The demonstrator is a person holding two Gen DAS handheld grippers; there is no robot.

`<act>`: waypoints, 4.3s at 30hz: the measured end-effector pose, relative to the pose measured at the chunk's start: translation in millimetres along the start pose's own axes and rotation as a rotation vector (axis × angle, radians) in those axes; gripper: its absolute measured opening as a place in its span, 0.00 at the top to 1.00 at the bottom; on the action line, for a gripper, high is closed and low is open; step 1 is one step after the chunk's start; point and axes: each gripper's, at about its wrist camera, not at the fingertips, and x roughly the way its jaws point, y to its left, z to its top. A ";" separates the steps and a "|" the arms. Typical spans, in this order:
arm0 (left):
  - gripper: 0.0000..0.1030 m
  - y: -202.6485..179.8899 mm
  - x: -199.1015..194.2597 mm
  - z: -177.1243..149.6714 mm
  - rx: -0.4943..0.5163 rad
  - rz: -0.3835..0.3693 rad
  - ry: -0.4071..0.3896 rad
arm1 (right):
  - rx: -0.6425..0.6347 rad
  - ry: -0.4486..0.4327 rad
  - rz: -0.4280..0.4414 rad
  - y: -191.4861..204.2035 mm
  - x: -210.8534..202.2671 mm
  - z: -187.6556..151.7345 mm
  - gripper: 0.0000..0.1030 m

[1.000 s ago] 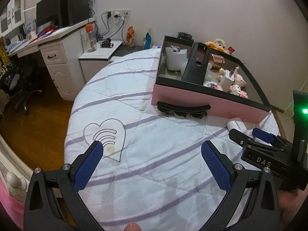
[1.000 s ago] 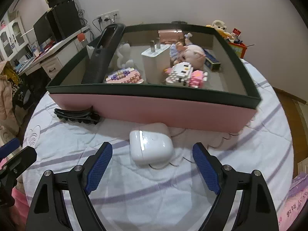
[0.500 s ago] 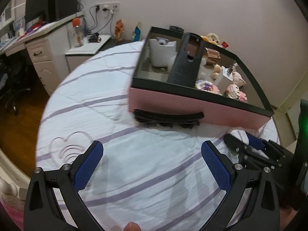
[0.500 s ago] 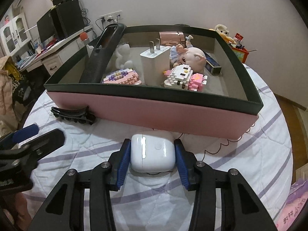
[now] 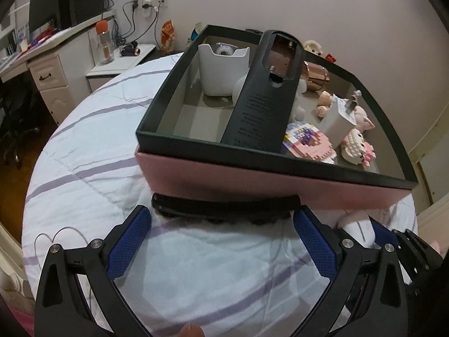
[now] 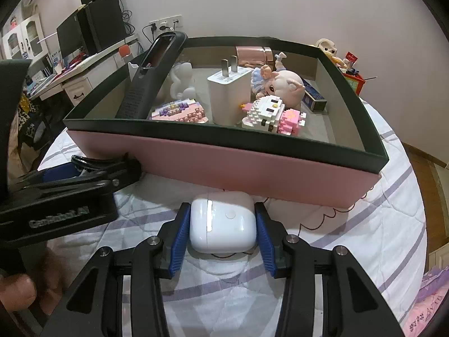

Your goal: Organize rigid objects

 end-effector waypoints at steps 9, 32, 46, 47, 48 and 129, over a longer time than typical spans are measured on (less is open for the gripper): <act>0.07 3.5 1.0 -2.9 0.009 0.011 -0.028 | 0.010 -0.001 0.008 -1.5 0.1 1.4 0.56; 0.07 23.3 -85.4 9.5 0.054 -0.057 -0.162 | 0.060 -0.091 0.095 -12.3 -62.6 23.4 0.56; 0.07 -13.1 -100.9 96.2 0.136 -0.105 -0.260 | 0.060 -0.194 0.020 -49.2 -73.8 114.5 0.56; 0.07 -16.4 -97.6 104.8 0.143 -0.108 -0.258 | 0.060 -0.189 0.023 -50.3 -68.1 122.4 0.56; 0.07 -20.1 -92.4 114.8 0.151 -0.108 -0.254 | 0.057 -0.182 0.021 -51.3 -61.2 130.4 0.56; 0.00 -4.7 -244.5 -25.4 0.086 0.043 -0.346 | 0.100 -0.347 -0.053 12.9 -244.3 -5.9 0.16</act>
